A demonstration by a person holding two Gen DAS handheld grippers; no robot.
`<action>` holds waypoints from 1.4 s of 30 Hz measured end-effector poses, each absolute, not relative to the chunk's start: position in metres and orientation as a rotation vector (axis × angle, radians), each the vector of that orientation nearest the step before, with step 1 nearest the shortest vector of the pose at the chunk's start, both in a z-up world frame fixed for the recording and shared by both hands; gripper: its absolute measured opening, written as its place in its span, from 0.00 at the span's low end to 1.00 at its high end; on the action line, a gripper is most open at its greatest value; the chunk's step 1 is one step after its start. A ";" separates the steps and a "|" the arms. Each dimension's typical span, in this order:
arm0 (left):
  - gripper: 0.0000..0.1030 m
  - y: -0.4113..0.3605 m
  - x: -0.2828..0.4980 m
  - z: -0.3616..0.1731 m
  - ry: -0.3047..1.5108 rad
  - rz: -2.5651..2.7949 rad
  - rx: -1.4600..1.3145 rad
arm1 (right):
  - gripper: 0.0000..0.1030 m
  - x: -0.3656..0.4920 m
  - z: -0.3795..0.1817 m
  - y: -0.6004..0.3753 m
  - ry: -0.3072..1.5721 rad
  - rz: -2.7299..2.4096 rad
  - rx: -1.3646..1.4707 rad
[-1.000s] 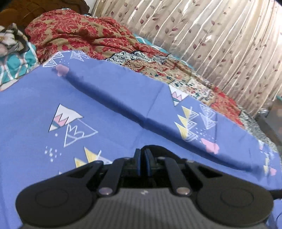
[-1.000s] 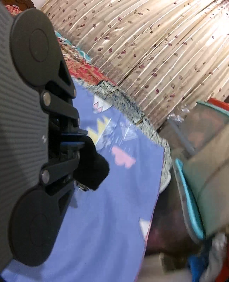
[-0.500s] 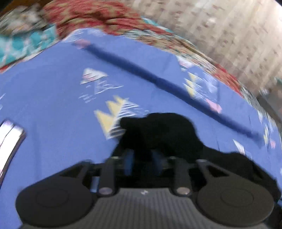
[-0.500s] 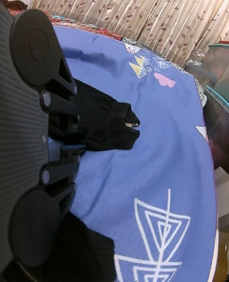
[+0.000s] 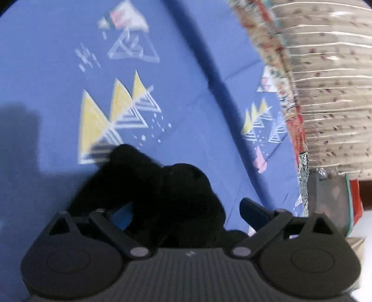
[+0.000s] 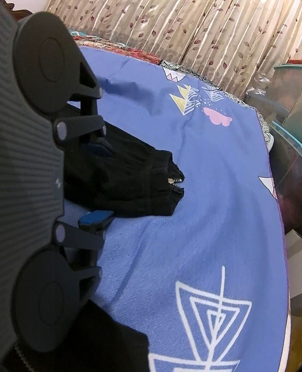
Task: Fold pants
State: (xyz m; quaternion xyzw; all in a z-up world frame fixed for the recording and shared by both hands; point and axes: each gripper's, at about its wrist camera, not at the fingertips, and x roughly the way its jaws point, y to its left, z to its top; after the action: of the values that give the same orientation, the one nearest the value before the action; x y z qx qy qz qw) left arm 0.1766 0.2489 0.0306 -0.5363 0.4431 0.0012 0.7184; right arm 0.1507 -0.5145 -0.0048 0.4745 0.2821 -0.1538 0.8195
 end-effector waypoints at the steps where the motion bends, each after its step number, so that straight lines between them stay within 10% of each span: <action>1: 0.87 0.245 0.185 0.023 0.998 0.010 -1.198 | 0.52 0.153 -0.005 -0.515 0.604 -0.330 1.006; 3: 0.39 0.234 0.202 0.016 1.062 0.066 -1.132 | 0.45 0.162 -0.003 -0.512 0.629 -0.327 0.971; 4: 0.20 0.228 0.208 0.016 1.078 0.083 -1.094 | 0.15 0.171 0.001 -0.510 0.653 -0.326 0.926; 5: 0.16 0.225 0.214 0.019 1.075 0.075 -1.077 | 0.08 0.180 0.005 -0.509 0.670 -0.332 0.893; 15: 0.14 0.212 0.146 0.135 0.752 -0.103 -0.923 | 0.07 0.154 0.097 -0.518 0.385 -0.218 0.924; 24: 0.14 0.216 0.010 0.079 0.862 -0.113 -0.946 | 0.07 -0.019 0.091 -0.548 0.389 -0.361 0.878; 28: 0.20 0.202 -0.018 0.034 0.964 -0.103 -0.919 | 0.08 -0.068 0.037 -0.560 0.503 -0.539 0.966; 33: 0.29 0.215 -0.027 0.006 0.971 -0.088 -1.039 | 0.45 -0.084 0.018 -0.548 0.535 -0.584 1.000; 37: 0.76 0.230 -0.040 0.027 0.864 0.016 -0.945 | 0.51 -0.093 0.047 -0.544 0.456 -0.660 0.899; 42: 0.94 0.245 -0.032 0.018 0.836 0.001 -1.008 | 0.52 -0.101 0.071 -0.535 0.373 -0.649 0.839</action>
State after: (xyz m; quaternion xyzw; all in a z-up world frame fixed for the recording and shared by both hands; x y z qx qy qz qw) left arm -0.0319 0.2452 0.0180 -0.4688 0.3888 0.0005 0.7931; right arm -0.1012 -0.5349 0.0705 0.3977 0.1768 -0.3077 0.8461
